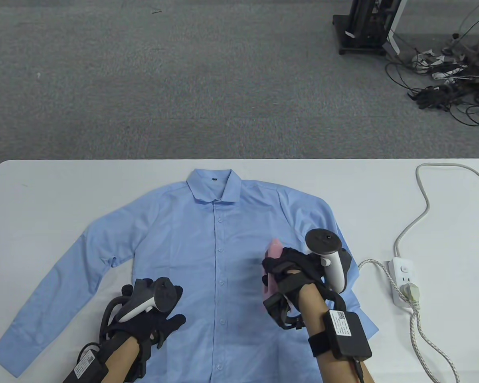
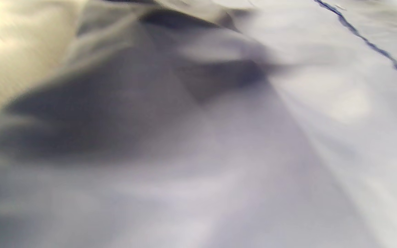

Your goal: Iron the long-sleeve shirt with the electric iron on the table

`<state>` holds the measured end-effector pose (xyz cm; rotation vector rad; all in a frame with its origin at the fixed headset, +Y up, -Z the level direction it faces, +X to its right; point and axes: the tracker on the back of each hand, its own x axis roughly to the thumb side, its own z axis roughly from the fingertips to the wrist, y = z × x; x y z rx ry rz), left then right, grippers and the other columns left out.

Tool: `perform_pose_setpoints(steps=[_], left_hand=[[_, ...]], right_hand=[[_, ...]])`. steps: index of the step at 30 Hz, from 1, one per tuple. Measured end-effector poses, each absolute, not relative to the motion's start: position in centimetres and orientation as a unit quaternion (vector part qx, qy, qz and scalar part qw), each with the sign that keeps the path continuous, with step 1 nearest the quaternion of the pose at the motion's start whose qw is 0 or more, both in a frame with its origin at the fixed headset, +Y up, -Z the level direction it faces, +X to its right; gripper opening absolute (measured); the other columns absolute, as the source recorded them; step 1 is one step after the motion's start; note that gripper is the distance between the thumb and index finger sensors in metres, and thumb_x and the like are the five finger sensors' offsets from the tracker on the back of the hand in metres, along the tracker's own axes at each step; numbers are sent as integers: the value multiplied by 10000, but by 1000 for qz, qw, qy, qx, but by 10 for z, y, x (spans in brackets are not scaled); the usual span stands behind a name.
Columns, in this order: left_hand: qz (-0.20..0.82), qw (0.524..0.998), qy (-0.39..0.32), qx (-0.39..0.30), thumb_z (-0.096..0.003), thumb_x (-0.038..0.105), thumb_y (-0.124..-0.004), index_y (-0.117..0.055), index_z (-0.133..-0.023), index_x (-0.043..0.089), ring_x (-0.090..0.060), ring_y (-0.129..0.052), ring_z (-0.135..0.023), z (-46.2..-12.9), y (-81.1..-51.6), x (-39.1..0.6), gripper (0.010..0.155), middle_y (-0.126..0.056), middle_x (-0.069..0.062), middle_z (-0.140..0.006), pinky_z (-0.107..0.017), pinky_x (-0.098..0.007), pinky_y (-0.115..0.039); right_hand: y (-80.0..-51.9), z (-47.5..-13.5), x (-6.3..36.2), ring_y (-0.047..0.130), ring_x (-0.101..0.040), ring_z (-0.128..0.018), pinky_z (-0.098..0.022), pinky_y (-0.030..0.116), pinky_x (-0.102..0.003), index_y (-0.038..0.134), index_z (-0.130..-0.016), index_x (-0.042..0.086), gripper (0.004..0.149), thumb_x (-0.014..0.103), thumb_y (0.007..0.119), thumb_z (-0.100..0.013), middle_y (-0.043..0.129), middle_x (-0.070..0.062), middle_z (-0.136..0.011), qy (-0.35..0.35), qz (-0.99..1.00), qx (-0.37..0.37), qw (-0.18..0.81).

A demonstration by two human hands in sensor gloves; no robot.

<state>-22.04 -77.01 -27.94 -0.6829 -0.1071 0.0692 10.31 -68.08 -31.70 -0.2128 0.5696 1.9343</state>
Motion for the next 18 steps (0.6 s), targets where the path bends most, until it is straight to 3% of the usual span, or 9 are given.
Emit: perform_pose_setpoints(steps=[10, 14, 18], left_hand=[[-39, 939, -53, -337, -340, 715, -603, -115, -993, 484, -339, -24, -1095, -277, -781, -208, 847, 19, 65, -1128, -701, -654, -25], [-56, 938, -54, -338, -327, 729, -623, -36, -969, 488, -316, 86, -1063, -278, -787, -207, 903, 154, 72, -1066, -677, -646, 39], [-73, 927, -41, -366, -298, 745, -609, -15, -947, 491, -341, 34, -1076, -280, -799, -211, 916, 108, 58, -1089, -683, -656, 12]], right_hand=[[-747, -296, 54, 914, -347, -551, -431, 823, -535, 418, -847, -162, 689, 251, 762, -415, 701, -250, -729, 277, 767, -117, 567], [-759, -299, 47, 919, -327, -548, -428, 831, -516, 424, -847, -150, 688, 271, 764, -422, 705, -235, -728, 291, 759, -117, 570], [-761, -302, 55, 962, -282, -488, -381, 877, -480, 491, -825, -128, 676, 318, 795, -417, 760, -199, -684, 289, 773, -135, 548]])
